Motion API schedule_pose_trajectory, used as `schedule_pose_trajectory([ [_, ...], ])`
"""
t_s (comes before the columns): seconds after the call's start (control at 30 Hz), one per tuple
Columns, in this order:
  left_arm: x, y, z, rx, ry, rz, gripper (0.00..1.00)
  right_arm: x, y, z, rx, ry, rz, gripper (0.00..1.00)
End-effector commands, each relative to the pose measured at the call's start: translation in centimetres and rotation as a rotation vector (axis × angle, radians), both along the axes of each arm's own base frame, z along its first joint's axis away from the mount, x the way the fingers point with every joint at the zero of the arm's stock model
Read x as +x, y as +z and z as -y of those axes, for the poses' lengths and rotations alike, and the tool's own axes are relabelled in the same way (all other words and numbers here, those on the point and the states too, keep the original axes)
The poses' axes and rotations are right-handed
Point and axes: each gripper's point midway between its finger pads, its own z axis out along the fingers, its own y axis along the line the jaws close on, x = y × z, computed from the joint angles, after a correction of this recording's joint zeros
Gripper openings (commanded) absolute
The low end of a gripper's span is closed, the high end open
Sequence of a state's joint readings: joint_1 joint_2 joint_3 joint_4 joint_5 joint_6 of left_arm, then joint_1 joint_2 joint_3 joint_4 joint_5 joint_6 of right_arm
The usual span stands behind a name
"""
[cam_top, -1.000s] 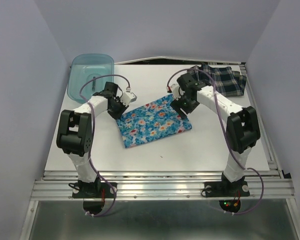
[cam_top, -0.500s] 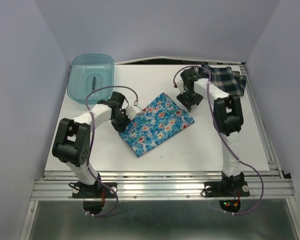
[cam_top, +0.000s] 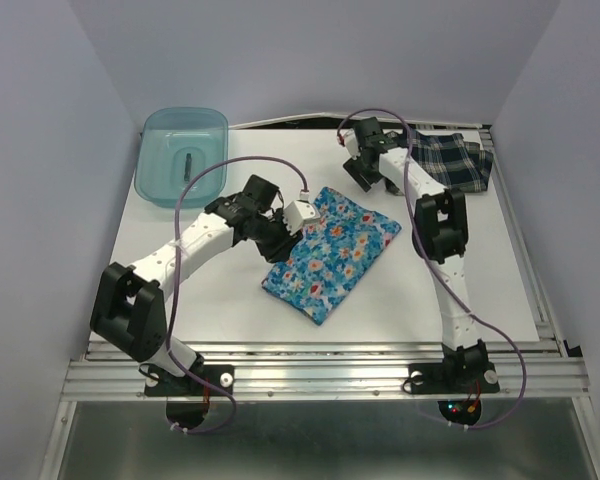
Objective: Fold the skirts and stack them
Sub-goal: Fold the skirt
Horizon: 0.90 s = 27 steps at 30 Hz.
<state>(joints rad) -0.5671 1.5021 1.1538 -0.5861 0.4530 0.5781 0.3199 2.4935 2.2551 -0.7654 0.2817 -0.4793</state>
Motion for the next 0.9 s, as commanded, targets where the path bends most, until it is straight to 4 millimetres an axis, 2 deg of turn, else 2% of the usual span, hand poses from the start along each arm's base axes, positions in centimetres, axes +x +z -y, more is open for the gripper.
schedule_pose_trajectory([
  [0.0,2.9,3.0,0.2,-0.056,0.129,0.120,0.45,0.9,9.2,-2.3,0.103,0.035,0.197,0.72],
  [0.03,3.3,2.9,0.0,-0.054,0.150,0.134,0.47,0.6,9.4,-2.7,0.131,0.041,0.188,0.73],
  [0.1,4.0,2.1,-0.3,-0.042,0.175,0.140,0.48,-0.8,9.3,-4.8,0.190,0.086,0.141,0.73],
  [0.13,4.1,1.7,-0.5,-0.043,0.178,0.127,0.48,-1.3,9.3,-5.0,0.202,0.085,0.114,0.73],
  [0.23,4.5,-0.3,-1.1,-0.037,0.196,0.063,0.47,-2.2,7.9,-6.7,0.290,0.099,0.034,0.74],
  [0.33,3.1,-1.2,-0.9,-0.084,0.077,0.006,0.46,-3.5,7.1,-7.5,0.347,0.077,-0.042,0.74],
  [0.37,2.8,-1.2,-0.9,-0.086,0.040,0.020,0.46,-4.0,6.7,-7.4,0.348,0.069,-0.069,0.74],
  [0.43,2.3,-1.2,-1.5,-0.077,-0.028,0.109,0.45,-6.6,5.1,-7.3,0.333,0.064,-0.159,0.73],
  [0.47,2.3,-1.0,-1.7,-0.071,-0.040,0.145,0.45,-7.2,6.6,-7.2,0.345,0.073,-0.138,0.73],
  [0.5,1.7,-0.7,-2.1,-0.075,-0.061,0.181,0.46,-8.1,6.4,-7.2,0.357,0.086,-0.162,0.73],
  [0.53,1.6,-0.5,-2.4,-0.065,-0.108,0.225,0.46,-9.8,4.7,-6.7,0.340,0.076,-0.218,0.73],
  [0.57,1.2,-0.8,-2.7,-0.058,-0.121,0.254,0.47,-10.5,4.9,-6.5,0.344,0.078,-0.225,0.73],
  [0.6,1.2,-0.5,-2.8,-0.059,-0.134,0.290,0.47,-11.2,4.3,-6.3,0.338,0.074,-0.246,0.73],
  [0.63,0.8,0.7,-2.9,-0.073,-0.154,0.352,0.48,-11.8,3.5,-6.0,0.333,0.061,-0.269,0.73],
  [0.67,0.8,1.1,-3.1,-0.061,-0.188,0.407,0.53,-12.7,2.0,-5.7,0.325,0.048,-0.300,0.73],
  [0.73,0.8,0.9,-3.0,-0.048,-0.179,0.477,0.58,-13.0,0.7,-5.7,0.327,0.038,-0.318,0.73],
  [0.83,2.0,-1.2,-3.7,0.036,-0.114,0.446,0.54,-12.5,-1.2,-5.9,0.323,0.027,-0.328,0.72],
  [0.87,2.7,-1.7,-4.1,0.070,-0.070,0.439,0.49,-12.2,-1.7,-6.3,0.320,0.035,-0.323,0.72],
])
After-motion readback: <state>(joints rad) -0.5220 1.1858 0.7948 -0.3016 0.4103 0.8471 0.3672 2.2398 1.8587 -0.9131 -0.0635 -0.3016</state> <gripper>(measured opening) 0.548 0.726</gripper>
